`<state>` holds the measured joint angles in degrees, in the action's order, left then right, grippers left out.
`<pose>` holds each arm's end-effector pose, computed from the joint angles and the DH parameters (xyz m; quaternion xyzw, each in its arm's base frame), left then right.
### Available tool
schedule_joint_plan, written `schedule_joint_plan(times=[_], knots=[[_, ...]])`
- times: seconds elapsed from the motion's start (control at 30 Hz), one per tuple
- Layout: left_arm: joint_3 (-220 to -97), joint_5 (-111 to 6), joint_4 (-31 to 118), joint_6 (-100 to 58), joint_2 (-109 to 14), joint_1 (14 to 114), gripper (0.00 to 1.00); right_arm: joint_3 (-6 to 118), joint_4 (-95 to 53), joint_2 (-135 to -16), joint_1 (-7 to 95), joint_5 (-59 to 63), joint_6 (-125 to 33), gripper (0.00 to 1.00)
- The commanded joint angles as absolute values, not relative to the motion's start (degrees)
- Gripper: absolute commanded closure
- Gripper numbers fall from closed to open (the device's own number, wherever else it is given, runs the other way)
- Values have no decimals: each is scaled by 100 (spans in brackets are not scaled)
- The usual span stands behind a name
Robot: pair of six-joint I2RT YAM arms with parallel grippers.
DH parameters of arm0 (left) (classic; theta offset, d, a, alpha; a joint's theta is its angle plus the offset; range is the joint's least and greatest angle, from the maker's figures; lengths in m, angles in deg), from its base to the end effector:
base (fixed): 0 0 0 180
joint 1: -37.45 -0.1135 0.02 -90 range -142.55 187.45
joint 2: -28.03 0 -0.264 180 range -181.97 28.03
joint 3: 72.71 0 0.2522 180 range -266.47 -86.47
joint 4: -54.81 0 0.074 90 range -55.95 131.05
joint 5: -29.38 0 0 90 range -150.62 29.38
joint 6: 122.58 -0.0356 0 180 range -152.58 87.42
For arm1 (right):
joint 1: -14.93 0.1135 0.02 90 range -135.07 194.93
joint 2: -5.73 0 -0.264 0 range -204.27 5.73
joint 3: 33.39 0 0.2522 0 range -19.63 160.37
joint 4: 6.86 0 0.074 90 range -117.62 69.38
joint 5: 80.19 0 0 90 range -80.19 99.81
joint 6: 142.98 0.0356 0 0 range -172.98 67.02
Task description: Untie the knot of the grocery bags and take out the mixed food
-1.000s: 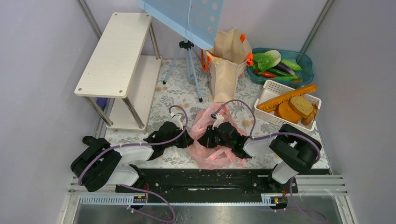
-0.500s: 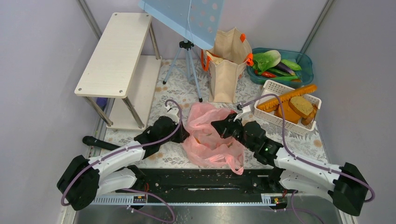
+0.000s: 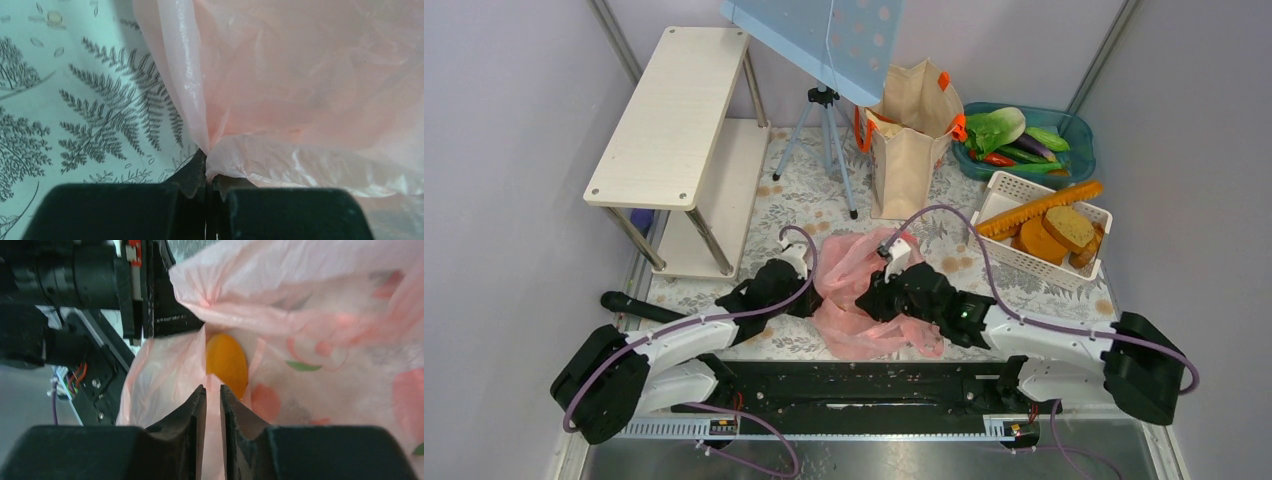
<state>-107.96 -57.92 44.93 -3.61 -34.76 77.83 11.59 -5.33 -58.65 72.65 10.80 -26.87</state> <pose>0.1588 -0.1373 0.1651 0.0995 0.8908 -0.2693 0.3521 0.1330 0.2094 0.2341 -0.2153 0.7791 0.3881 0.4427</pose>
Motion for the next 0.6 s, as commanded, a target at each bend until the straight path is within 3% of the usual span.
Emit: schedule_joint_plan(times=[0.0, 0.23, 0.57], knots=[[-10534, -5916, 5217, -299, -3567, 7760, 100, 1363, -307, -6469, 7471, 1023, -2601, 74], [-10255, -5888, 5603, -318, -3513, 7753, 100, 1586, 111, -7640, 7483, 1316, -2176, 59], [-10145, -5871, 5711, -320, -3450, 7754, 100, 1910, 205, -7952, 7479, 875, -2251, 41]])
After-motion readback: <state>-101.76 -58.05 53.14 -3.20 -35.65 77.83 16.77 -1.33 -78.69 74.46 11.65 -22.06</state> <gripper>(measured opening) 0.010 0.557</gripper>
